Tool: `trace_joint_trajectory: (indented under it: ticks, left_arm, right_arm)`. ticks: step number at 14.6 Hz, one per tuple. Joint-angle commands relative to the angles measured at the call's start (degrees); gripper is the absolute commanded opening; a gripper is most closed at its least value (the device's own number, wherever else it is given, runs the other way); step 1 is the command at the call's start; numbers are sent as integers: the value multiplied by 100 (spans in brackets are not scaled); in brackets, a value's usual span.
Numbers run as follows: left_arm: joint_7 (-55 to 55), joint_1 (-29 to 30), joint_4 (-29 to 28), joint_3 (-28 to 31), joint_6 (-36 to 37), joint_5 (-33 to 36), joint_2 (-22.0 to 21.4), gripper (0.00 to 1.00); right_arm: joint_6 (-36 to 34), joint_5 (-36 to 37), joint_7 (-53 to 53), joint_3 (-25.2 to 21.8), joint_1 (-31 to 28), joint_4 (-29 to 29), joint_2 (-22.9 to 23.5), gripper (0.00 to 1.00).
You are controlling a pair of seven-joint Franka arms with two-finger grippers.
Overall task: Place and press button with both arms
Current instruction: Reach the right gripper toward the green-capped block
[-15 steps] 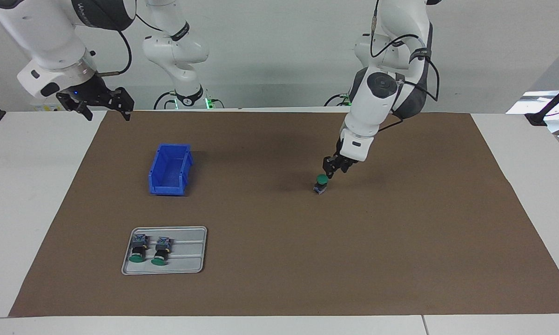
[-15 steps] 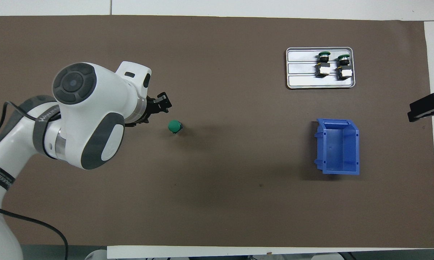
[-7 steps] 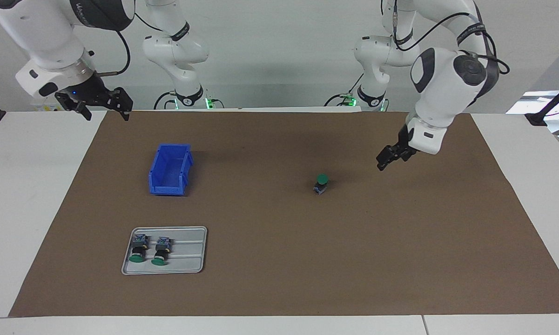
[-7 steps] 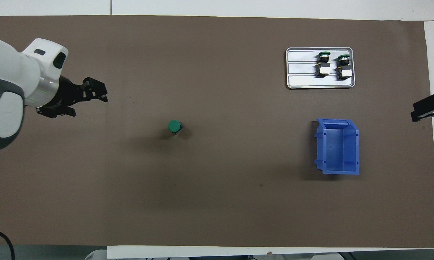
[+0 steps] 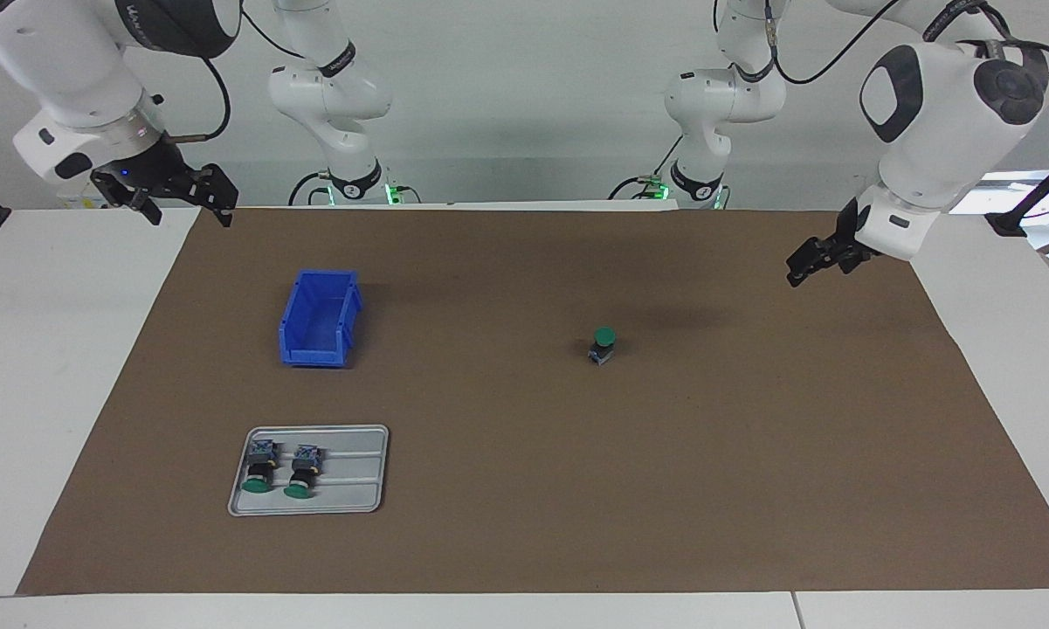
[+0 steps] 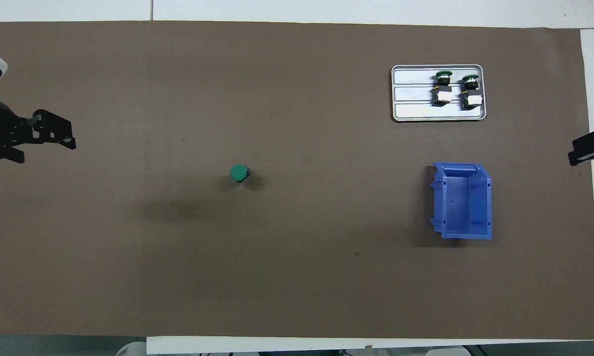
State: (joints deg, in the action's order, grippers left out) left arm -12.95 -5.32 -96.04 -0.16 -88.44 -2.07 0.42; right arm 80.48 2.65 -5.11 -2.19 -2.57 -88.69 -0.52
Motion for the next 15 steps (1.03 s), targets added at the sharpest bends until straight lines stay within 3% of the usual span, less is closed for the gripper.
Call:
trace_joint_trajectory:
  ticks: [1, 3, 6, 11, 13, 15]
  left_arm:
    - [389, 14, 524, 50, 598, 119, 63, 100]
    - [530, 5, 543, 77, 705, 259, 20, 100]
    - [777, 14, 367, 86, 794, 436, -112, 100]
    - [724, 119, 428, 86, 740, 374, -112, 100]
    - [715, 119, 481, 86, 714, 392, -95, 100]
    - [707, 119, 490, 86, 714, 392, -121, 100]
  right_arm:
    - [415, -449, 36, 51, -25, -105, -45, 99]
    - [451, -450, 368, 279, 290, 235, 244, 99]
    - [494, -502, 2245, 342, 1325, 878, 1016, 99]
    - [1091, -740, 5226, 368, 2750, 2670, 2949, 99]
    - [1617, -757, 6351, 377, 3181, 2752, 3390, 99]
    - [1961, -740, 6767, 368, 3551, 2734, 3768, 99]
